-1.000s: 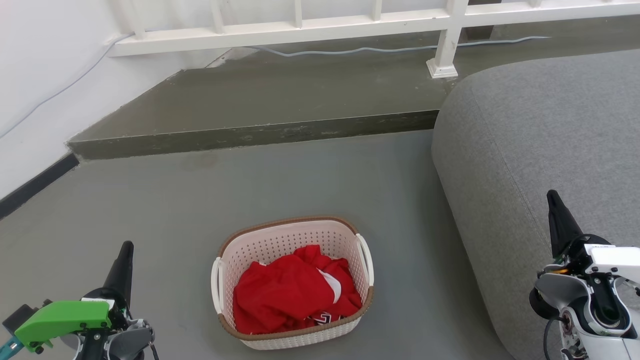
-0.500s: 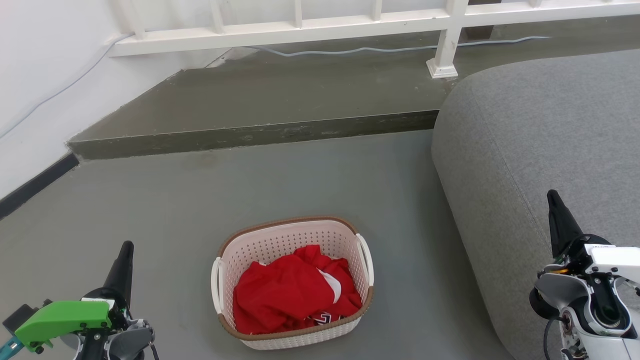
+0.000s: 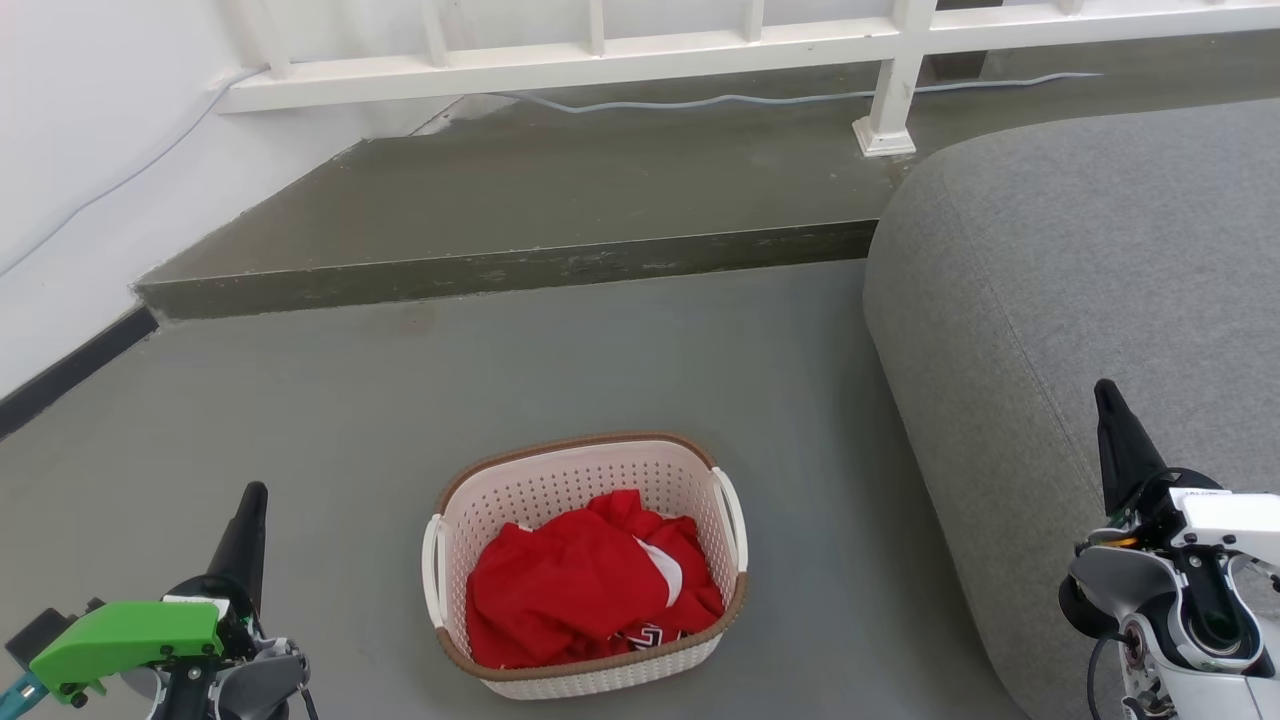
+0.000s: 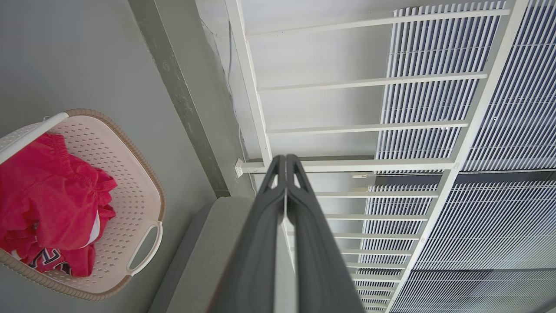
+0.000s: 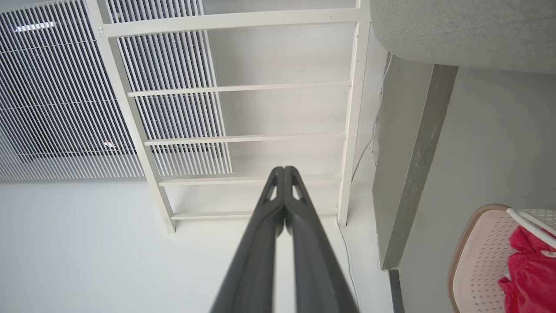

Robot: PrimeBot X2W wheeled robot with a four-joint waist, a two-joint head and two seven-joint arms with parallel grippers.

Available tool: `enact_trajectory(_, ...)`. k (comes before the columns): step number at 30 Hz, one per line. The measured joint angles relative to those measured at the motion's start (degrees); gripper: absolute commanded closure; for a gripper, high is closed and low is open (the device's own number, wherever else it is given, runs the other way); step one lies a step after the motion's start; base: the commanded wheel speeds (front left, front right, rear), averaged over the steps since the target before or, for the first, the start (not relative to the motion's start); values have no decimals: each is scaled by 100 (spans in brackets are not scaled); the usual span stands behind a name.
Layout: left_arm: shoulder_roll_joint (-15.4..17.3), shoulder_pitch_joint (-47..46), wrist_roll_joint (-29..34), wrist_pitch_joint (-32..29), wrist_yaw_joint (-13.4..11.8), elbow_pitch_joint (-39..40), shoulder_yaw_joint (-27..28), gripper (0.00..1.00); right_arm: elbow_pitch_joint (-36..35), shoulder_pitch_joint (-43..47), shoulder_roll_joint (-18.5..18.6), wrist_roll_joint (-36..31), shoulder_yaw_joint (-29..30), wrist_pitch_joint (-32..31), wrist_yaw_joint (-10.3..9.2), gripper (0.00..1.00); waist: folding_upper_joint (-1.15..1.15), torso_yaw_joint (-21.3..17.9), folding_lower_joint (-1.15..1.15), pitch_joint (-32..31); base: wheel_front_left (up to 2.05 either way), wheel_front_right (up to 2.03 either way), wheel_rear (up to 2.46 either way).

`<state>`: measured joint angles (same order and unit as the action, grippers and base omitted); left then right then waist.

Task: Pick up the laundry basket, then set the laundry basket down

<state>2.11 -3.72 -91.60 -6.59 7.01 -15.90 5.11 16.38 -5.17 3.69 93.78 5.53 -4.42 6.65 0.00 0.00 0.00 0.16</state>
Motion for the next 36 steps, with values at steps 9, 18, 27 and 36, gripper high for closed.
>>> enact_trajectory(9,0,0,0,0,0,0,-1,100,-4,1,-2,0,3,0,0,100,0,0,0,0,0,0,0)
enact_trajectory(18,-1,0,0,0,0,1,-2,100,-11,1,-4,0,5,-1,7,100,0,0,0,0,0,0,0)
enact_trajectory(27,-1,0,0,0,0,2,-3,100,-18,1,-7,0,9,-15,7,100,0,0,0,0,0,0,0)
enact_trajectory(36,-1,0,0,1,0,2,-4,100,-21,1,-8,-1,13,-15,7,100,0,0,0,1,0,0,0)
